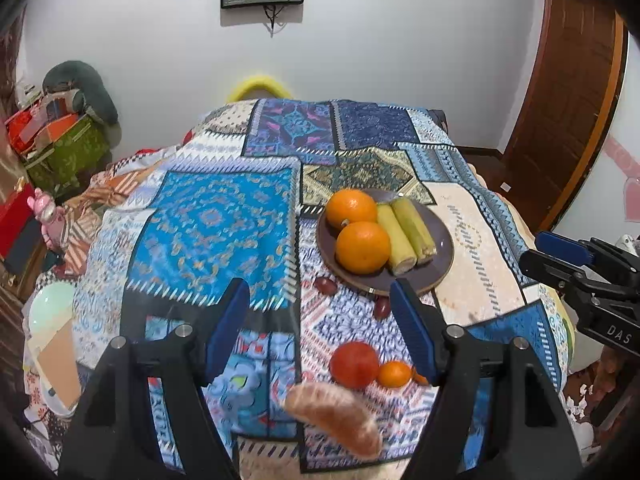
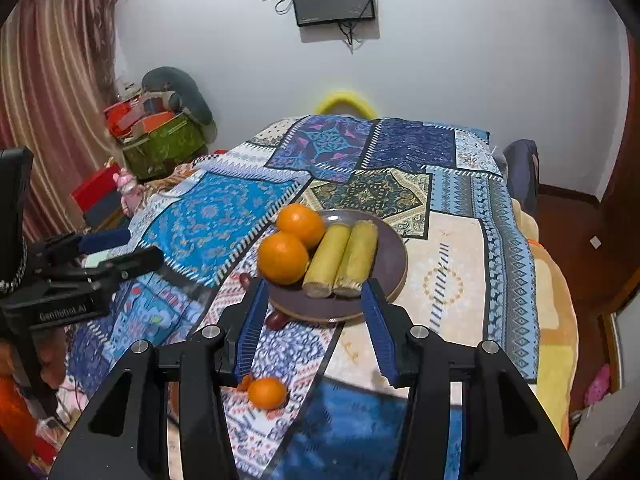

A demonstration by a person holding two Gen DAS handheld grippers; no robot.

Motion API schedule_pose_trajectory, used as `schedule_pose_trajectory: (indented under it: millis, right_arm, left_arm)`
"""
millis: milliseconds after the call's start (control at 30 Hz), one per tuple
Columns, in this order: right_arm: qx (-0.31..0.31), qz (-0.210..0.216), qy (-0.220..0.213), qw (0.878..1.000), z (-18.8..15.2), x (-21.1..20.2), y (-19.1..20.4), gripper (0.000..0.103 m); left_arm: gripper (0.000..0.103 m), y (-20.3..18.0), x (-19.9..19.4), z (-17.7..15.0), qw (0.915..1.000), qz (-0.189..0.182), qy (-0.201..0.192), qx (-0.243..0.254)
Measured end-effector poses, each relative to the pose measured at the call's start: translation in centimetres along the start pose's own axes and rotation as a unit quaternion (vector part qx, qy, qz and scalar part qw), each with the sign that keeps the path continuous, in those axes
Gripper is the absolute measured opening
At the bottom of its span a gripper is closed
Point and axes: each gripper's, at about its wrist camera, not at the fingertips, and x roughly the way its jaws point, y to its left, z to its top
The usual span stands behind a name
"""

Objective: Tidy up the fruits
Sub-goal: 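Grasp the peeled pomelo segment with the left gripper and lift it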

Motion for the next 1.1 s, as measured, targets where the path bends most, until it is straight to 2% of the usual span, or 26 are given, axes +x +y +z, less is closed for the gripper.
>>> schedule_pose_trajectory:
  millis: [167,300,433,767,900,1000,1100]
  right_arm:
    - [-0.011,0.005,0.011,1.000,-1.3,-0.2,1.3,0.045]
    - [-0.015,0.011,0.021,1.000,-2.3,-0.1,1.9,0.045]
    - [-0.015,0.017,0.030,0.999,-3.0,0.3,2.2,0.045]
    - [-0.007,0.033,0.052,0.998,-4.2,1.7,1.9,0.045]
    - [-0.007,0.040,0.062,0.997,-4.4,2.5,2.0,0.045]
    - [-0.008,0.043,0.069,0.997,-4.6,3.3,2.3,0.045]
    - [-0.007,0.045,0.074,0.996,-4.8,3.8,2.4,0.045]
  left_arm:
    - [0.074,0.9,0.5,-2.3,0.9995,-0.002,0.031,-0.006]
    - [0.084,0.7,1.8,-4.9,0.9978,0.001,0.066,-0.003]
    - [0.084,0.1,3.5,-7.3,0.9943,-0.001,0.107,0.007]
    - [0.084,-1.3,7.8,-11.0,0.9819,-0.022,0.188,-0.011]
    - [0.088,-1.9,8.3,-11.4,0.9848,-0.015,0.173,-0.005]
    - [0.088,-1.3,8.6,-11.3,0.9863,-0.027,0.161,-0.023]
    - [0.074,-0.1,8.5,-11.2,0.9872,-0.034,0.148,-0.048]
